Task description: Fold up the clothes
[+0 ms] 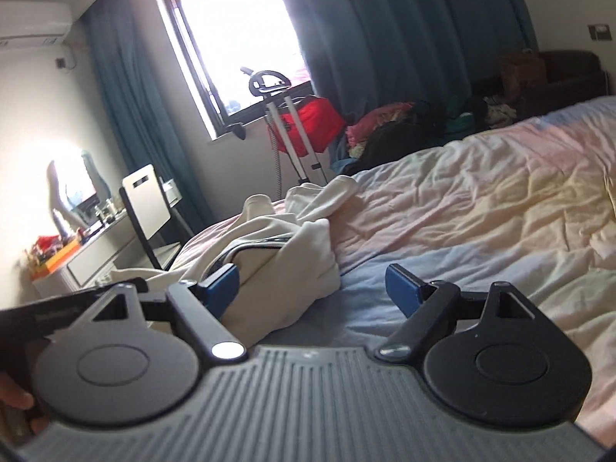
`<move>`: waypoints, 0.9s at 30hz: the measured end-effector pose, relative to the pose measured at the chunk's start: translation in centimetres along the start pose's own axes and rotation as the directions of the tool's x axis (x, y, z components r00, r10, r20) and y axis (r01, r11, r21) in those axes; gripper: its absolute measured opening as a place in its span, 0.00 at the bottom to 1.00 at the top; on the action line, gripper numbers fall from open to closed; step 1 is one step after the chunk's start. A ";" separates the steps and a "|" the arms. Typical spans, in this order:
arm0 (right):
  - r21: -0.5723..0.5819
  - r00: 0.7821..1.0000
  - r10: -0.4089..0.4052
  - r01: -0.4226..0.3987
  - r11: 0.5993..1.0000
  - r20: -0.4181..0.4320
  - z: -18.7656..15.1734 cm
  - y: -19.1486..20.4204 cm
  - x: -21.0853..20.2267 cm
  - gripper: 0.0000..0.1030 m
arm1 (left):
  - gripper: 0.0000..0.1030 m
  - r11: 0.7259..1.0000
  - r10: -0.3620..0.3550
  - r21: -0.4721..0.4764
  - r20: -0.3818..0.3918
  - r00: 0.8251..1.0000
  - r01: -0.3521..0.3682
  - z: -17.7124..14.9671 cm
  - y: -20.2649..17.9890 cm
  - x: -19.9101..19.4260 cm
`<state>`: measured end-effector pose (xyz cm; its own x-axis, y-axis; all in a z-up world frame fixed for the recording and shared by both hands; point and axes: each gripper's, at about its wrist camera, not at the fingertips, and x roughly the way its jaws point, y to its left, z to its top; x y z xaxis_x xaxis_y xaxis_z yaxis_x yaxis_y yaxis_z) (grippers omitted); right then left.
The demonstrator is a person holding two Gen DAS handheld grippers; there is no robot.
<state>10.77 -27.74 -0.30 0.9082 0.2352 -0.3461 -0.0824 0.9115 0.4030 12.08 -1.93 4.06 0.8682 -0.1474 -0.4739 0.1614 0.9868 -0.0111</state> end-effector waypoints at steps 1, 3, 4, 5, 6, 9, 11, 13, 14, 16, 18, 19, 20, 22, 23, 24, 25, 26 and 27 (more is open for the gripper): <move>0.022 1.000 -0.009 0.009 1.000 -0.002 -0.1 -0.9 0.4 0.82 | 0.97 1.000 0.001 0.006 -0.023 1.000 -0.001 0.7 -0.1 2.1; 0.059 1.000 -0.029 0.029 0.998 -0.011 -0.2 -2.5 1.3 0.82 | 0.94 1.000 0.007 0.006 -0.072 0.997 -0.006 2.6 0.3 7.2; 0.061 0.999 -0.045 0.046 0.997 -0.021 -0.4 -3.2 1.8 0.82 | 0.92 1.000 0.011 0.001 -0.097 0.995 -0.011 3.8 0.9 10.1; 0.060 0.997 -0.065 0.067 0.996 -0.030 -0.5 -3.8 2.4 0.82 | 0.92 1.000 0.025 -0.004 -0.104 0.994 -0.026 5.3 1.7 12.7; 0.059 0.995 -0.087 0.090 0.994 -0.039 -0.6 -4.4 3.0 0.82 | 0.92 0.999 0.042 0.000 -0.112 0.993 -0.042 6.5 2.1 15.3; 0.056 0.988 -0.134 0.138 0.989 -0.073 -0.7 -5.9 5.6 0.82 | 0.92 0.997 0.080 -0.007 -0.152 0.985 -0.082 9.6 2.9 22.7; 0.064 0.984 -0.154 0.159 0.985 -0.086 -1.1 -7.0 7.3 0.82 | 0.89 0.996 0.084 0.014 -0.205 0.975 -0.083 10.8 2.7 27.8; 0.083 0.979 -0.169 0.179 0.980 -0.111 -1.7 -8.1 9.2 0.82 | 0.80 0.992 0.109 0.087 -0.286 0.952 -0.087 10.9 1.8 32.5; 0.095 0.977 -0.170 0.183 0.979 -0.132 -2.1 -8.6 10.2 0.82 | 0.75 0.985 0.147 0.129 -0.314 0.938 -0.111 10.8 1.5 34.1; 0.119 0.970 -0.169 0.191 0.974 -0.173 -2.9 -9.6 12.1 0.82 | 0.67 0.977 0.175 0.178 -0.368 0.913 -0.116 9.9 1.0 36.3; 0.142 0.966 -0.162 0.193 0.971 -0.203 -3.4 -10.1 13.3 0.82 | 0.54 0.979 0.161 0.176 -0.387 0.908 -0.099 9.6 0.8 37.0; 0.153 0.966 -0.155 0.189 0.970 -0.206 -3.5 -10.2 13.6 0.82 | 0.42 0.981 0.154 0.167 -0.384 0.910 -0.096 9.5 0.8 36.9; 0.161 0.967 -0.149 0.183 0.970 -0.204 -3.6 -10.2 13.7 0.82 | 0.32 0.983 0.148 0.158 -0.381 0.913 -0.093 9.4 0.8 36.8; 0.162 0.969 -0.142 0.176 0.971 -0.201 -3.7 -10.0 13.8 0.82 | 0.12 0.985 0.141 0.147 -0.354 0.924 -0.094 9.4 0.6 35.2; 0.160 0.970 -0.140 0.174 0.972 -0.200 -3.8 -9.8 13.7 0.82 | 0.10 0.985 0.138 0.147 -0.330 0.934 -0.093 9.3 0.4 34.1; 0.157 0.971 -0.139 0.171 0.973 -0.197 -3.8 -9.6 13.6 0.82 | 0.09 0.985 0.134 0.147 -0.306 0.942 -0.093 9.3 0.2 33.0; 0.155 0.972 -0.136 0.167 0.974 -0.192 -3.7 -9.5 13.3 0.82 | 0.08 0.988 0.120 0.130 -0.283 0.952 -0.086 9.2 0.0 31.5; 0.152 0.973 -0.136 0.165 0.975 -0.184 -3.6 -9.3 12.9 0.82 | 0.07 0.990 0.106 0.113 -0.259 0.960 -0.079 9.1 -0.1 30.0; 0.149 0.975 -0.137 0.164 0.975 -0.172 -3.4 -9.1 12.5 0.82 | 0.07 0.992 0.090 0.104 -0.223 0.971 -0.069 9.0 -0.7 27.7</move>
<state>21.43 -31.97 -11.19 0.8265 0.1623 -0.5390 0.1293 0.8772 0.4624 40.28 -7.27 -1.14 0.7528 -0.0389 -0.6571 0.1492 0.9824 0.1127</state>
